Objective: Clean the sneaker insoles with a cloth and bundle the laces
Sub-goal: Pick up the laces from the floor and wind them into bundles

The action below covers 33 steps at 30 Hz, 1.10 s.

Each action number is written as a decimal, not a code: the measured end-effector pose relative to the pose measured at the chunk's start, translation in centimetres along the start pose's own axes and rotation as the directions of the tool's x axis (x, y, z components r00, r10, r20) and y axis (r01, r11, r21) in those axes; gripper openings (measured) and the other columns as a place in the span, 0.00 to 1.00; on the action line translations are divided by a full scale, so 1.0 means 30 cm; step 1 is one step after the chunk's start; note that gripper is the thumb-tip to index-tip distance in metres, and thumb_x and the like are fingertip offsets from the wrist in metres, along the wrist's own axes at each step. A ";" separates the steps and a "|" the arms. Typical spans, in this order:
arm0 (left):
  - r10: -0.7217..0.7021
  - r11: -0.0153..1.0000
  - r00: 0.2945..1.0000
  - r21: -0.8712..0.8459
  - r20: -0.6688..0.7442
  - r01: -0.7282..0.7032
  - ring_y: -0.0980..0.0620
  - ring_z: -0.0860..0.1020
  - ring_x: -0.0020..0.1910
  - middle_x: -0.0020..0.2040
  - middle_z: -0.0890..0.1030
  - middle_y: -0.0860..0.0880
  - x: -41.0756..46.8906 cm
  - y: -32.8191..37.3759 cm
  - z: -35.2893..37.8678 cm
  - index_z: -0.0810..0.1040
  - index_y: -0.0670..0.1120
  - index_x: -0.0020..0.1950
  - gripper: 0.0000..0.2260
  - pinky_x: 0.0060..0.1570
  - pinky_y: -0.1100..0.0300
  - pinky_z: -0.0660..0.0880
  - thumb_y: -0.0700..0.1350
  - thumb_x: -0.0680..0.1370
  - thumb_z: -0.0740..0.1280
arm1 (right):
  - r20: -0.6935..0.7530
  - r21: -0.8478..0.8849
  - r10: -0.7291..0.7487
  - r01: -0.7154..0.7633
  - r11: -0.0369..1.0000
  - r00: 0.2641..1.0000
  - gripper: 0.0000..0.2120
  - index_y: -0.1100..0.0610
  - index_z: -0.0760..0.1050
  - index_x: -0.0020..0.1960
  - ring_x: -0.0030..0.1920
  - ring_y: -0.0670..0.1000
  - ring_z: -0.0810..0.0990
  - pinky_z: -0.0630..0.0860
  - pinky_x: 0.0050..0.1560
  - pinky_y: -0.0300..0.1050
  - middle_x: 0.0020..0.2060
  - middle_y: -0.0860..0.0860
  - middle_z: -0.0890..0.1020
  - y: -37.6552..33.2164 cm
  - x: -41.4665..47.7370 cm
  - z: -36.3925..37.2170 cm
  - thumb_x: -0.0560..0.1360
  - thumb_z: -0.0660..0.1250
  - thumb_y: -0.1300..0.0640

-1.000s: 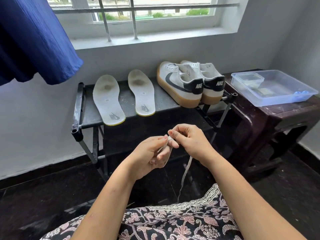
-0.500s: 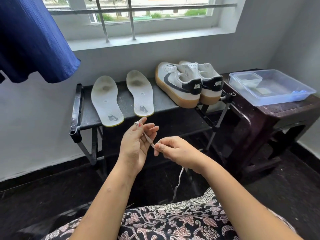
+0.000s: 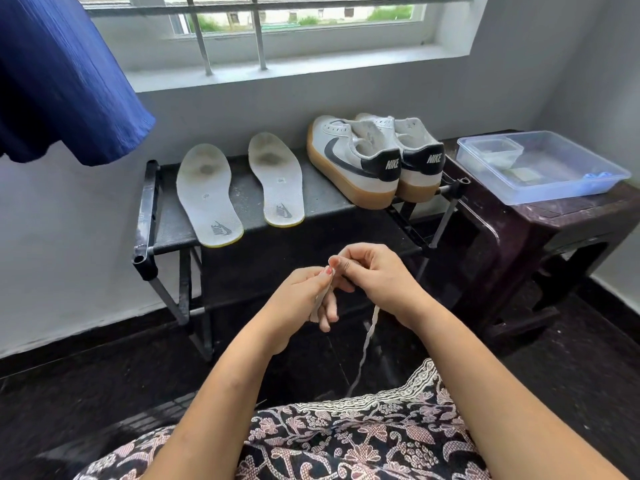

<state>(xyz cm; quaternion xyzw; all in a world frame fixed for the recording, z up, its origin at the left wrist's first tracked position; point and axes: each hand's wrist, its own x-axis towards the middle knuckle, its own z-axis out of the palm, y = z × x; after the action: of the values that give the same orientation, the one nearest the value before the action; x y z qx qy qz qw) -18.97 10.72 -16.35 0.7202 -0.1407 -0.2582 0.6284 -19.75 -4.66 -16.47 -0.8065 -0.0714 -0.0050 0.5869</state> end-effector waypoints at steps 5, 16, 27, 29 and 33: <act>-0.032 0.985 0.999 -0.171 0.042 0.039 0.56 0.61 0.19 0.19 0.65 0.51 -0.010 0.007 -0.002 0.76 0.43 0.38 0.20 0.31 0.63 0.73 0.51 0.82 0.54 | -0.060 -0.027 -0.026 0.025 0.999 0.998 0.12 0.53 0.80 0.40 0.35 0.52 0.75 0.75 0.41 0.52 0.34 0.62 0.79 0.007 0.005 0.012 0.75 0.67 0.46; 0.143 0.754 0.977 -0.622 -0.158 -0.211 0.54 0.78 0.29 0.27 0.76 0.51 -0.012 0.031 -0.022 0.79 0.40 0.51 0.15 0.36 0.61 0.78 0.47 0.80 0.56 | 0.124 -0.153 0.082 -0.062 0.986 0.989 0.11 0.50 0.79 0.40 0.29 0.40 0.70 0.67 0.33 0.36 0.28 0.48 0.76 0.009 -0.010 0.052 0.79 0.62 0.51; -0.052 0.997 0.953 -0.074 -0.300 0.031 0.49 0.81 0.50 0.47 0.83 0.43 0.038 -0.054 -0.059 0.79 0.41 0.52 0.15 0.56 0.58 0.74 0.47 0.82 0.56 | 0.166 -0.230 0.097 -0.057 0.971 0.981 0.12 0.52 0.78 0.37 0.28 0.39 0.69 0.65 0.32 0.32 0.26 0.44 0.73 -0.024 -0.020 0.053 0.78 0.63 0.52; -0.116 0.993 0.972 -0.007 -0.205 0.117 0.49 0.82 0.45 0.44 0.82 0.41 0.027 -0.052 -0.044 0.80 0.37 0.47 0.17 0.50 0.64 0.76 0.46 0.82 0.56 | 0.131 -0.202 0.071 -0.043 0.978 0.989 0.13 0.52 0.79 0.37 0.29 0.39 0.70 0.67 0.35 0.33 0.27 0.44 0.74 -0.021 -0.018 0.039 0.78 0.63 0.51; -0.215 0.977 0.976 -0.016 -0.034 0.214 0.51 0.81 0.33 0.32 0.80 0.43 0.000 -0.017 -0.007 0.79 0.37 0.51 0.22 0.36 0.67 0.77 0.52 0.83 0.53 | 0.037 -0.163 0.030 -0.024 0.986 0.999 0.11 0.51 0.80 0.39 0.30 0.39 0.70 0.68 0.35 0.33 0.27 0.43 0.76 -0.014 -0.013 0.024 0.78 0.64 0.53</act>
<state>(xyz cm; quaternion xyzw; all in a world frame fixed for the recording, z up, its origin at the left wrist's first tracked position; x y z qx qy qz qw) -18.91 10.97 -16.83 0.7319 -0.0495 -0.3125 0.6035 -20.23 -3.90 -16.34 -0.8526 -0.0714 0.0131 0.5175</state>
